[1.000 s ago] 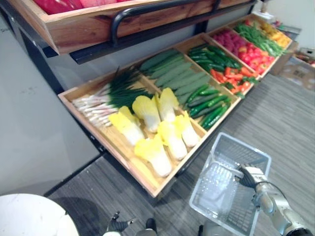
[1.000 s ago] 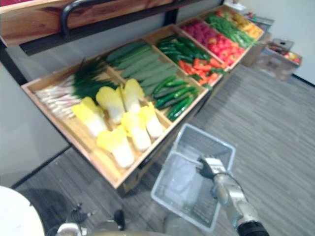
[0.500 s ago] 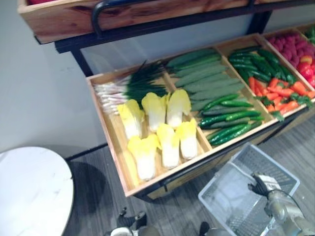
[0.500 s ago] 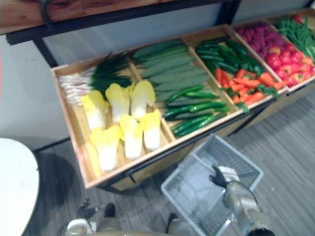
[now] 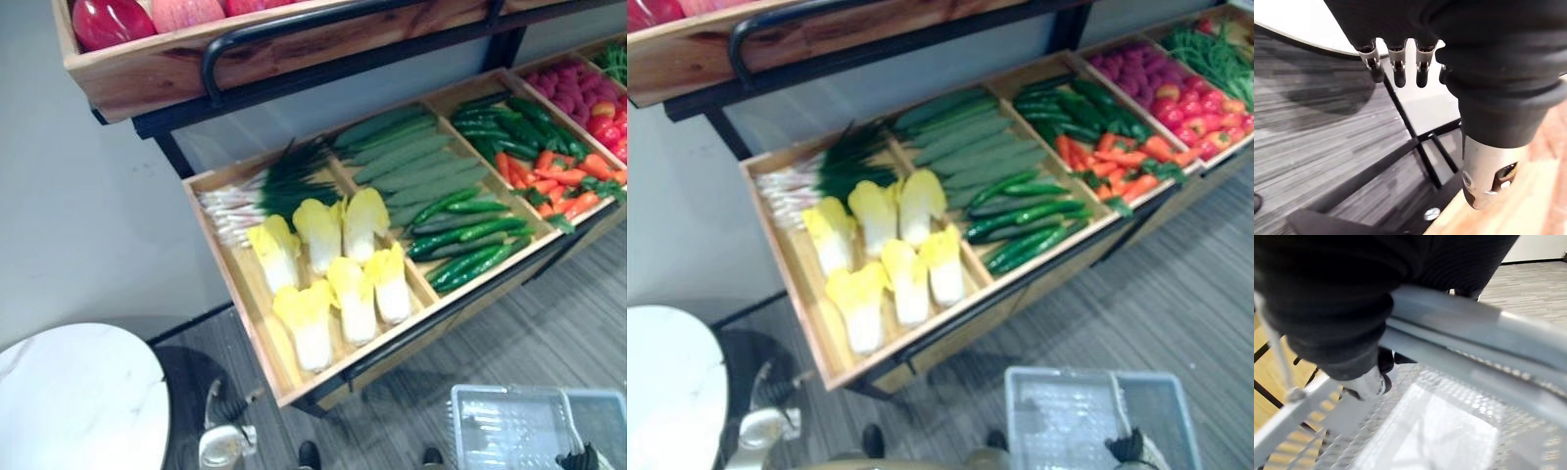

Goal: Pick vegetable in the basket

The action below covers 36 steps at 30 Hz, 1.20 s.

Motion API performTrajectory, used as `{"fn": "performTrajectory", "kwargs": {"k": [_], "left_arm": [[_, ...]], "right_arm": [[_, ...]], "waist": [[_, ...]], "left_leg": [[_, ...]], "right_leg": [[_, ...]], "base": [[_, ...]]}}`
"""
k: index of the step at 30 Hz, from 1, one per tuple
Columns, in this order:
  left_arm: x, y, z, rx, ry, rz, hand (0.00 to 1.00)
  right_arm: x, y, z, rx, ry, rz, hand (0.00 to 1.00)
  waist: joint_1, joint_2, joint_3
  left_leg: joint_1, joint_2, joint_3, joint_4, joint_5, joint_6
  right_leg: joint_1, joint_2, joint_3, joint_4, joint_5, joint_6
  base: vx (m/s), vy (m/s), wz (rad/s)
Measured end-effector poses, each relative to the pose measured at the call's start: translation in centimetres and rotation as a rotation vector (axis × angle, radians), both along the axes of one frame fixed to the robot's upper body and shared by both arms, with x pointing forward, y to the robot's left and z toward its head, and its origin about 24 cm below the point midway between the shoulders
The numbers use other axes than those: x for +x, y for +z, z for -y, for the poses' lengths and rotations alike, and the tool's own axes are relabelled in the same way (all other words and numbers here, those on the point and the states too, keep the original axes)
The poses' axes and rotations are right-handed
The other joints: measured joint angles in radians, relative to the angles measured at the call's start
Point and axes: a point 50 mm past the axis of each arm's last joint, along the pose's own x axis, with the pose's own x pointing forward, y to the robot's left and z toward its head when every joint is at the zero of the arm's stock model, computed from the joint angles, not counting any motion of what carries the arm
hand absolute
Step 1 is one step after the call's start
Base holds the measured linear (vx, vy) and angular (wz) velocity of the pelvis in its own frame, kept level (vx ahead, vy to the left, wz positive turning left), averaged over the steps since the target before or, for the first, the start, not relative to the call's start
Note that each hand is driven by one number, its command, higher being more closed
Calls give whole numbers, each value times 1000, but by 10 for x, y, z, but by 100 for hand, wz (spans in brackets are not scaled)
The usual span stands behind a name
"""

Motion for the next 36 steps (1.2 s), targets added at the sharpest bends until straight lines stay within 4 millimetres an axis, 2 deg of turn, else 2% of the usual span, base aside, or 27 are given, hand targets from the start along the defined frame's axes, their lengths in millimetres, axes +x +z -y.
{"fn": "performTrajectory", "kwargs": {"k": [4, 7, 13, 18, 23, 29, 36], "left_arm": [[-1, 4, 2, 14, -8, 24, 0], [2, 10, 2, 19, -12, 62, 0], [17, 33, 5, 44, -31, 195, 0], [25, 63, 15, 99, -63, 361, 0], [23, 60, 26, 98, -92, 357, 0], [20, 58, 29, 90, -100, 348, 0], [36, 74, 44, 70, -124, 432, 0]], "right_arm": [[-21, -2, 2, 3, -49, -37, 100], [-28, -2, 3, 13, -82, -41, 100], [-38, -9, -4, 42, -107, -72, 100], [-38, -9, -5, 29, -117, -47, 100], [-37, -13, -11, 51, -147, -40, 100], [-39, -15, -12, 57, -158, -46, 100], [-43, -17, -14, 59, -169, -64, 100]], "waist": [[-1, 1, -1], [-2, 3, -2], [-1, -3, -14], [0, -8, -38], [0, -8, -38], [0, -7, -42], [-2, -8, -44]], "left_leg": [[18, 8, -5, -6, 3, -1], [20, 11, -9, -11, 8, -1], [19, 11, -30, -13, 15, -1], [18, 10, -33, -13, 15, -1], [19, 11, -37, -13, 13, -3], [20, 13, -35, -13, 10, -7], [35, 18, -31, -14, 6, -9]], "right_leg": [[14, 14, -14, -2, -7, -10], [15, 17, -20, 2, -10, -15], [27, 17, -39, -3, -19, -27], [34, 16, -42, -13, -19, -27], [45, 19, -49, -22, -18, -28], [49, 22, -49, -28, -14, -22], [64, 27, -47, -29, -15, -24]], "base": [[-4, -22, -1], [-30, -10, 2], [-51, -2, 9], [-7, 2, 1], [6, -2, 4], [12, -2, 0], [-5, 0, -1]]}}
